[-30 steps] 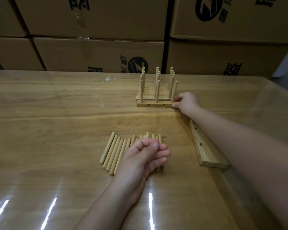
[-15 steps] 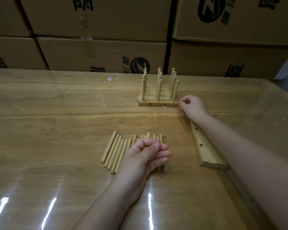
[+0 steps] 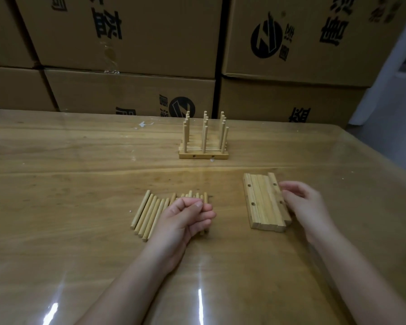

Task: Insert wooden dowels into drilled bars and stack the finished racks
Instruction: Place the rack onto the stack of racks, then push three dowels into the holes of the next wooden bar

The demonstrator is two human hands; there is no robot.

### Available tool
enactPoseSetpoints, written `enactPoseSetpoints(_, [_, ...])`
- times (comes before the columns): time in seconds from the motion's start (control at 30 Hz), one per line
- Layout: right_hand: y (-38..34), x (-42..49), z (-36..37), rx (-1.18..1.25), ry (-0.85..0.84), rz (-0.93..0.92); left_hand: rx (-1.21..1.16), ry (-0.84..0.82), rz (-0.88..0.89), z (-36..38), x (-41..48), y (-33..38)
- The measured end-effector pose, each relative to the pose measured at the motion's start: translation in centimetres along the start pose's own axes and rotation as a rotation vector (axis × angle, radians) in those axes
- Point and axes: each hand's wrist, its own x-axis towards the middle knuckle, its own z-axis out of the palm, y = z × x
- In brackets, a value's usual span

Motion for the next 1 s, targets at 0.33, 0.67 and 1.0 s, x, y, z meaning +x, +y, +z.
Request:
enactPoseSetpoints(0.33, [1.1,-3.1,2.9,-0.327,0.154,-0.147,0.039,0.002,0.046,0.2,-0.2,-0.1])
enactPoseSetpoints(0.67, [0.9,-3.3,3.5,-0.395,0.238,-0.458,0.054,-0.017,0.072,0.1,-0.1,-0.4])
enactPoseSetpoints(1.0, [-0.6,-5.0,4.5,0.012,0.132,-0.498,0.063,-0.045,0.088,0.1,-0.3,-0.4])
